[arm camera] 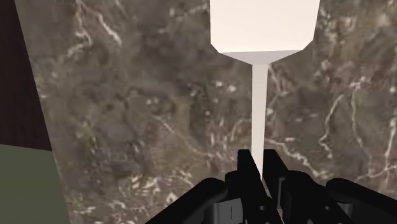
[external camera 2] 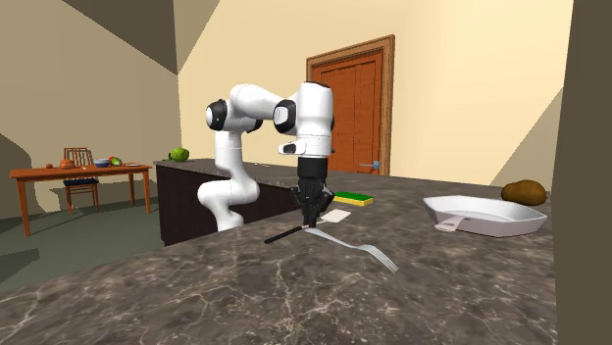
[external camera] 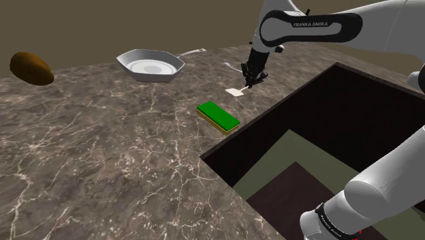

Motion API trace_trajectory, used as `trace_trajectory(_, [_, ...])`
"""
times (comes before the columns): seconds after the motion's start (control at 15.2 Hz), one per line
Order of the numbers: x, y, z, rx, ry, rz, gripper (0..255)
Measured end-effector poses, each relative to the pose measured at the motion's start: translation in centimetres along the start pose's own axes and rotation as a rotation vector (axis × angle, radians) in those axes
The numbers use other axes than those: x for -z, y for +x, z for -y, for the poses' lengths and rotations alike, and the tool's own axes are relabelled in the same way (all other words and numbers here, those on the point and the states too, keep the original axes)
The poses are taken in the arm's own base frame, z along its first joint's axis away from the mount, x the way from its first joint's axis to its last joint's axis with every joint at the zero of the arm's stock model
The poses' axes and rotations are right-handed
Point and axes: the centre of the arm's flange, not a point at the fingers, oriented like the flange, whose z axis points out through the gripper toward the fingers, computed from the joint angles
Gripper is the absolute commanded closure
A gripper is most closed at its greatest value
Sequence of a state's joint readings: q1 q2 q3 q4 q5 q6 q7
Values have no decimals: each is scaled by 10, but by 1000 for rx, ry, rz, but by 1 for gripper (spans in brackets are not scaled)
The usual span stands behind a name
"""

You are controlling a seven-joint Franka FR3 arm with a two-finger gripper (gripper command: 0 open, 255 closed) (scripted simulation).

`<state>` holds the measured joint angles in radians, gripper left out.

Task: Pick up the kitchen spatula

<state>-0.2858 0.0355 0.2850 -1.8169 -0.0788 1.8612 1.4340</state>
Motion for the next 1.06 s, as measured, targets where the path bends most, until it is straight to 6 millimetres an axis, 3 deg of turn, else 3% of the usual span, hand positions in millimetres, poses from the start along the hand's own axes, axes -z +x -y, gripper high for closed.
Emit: trace_trajectory(1.06, [77,5,0,0,0,0,255])
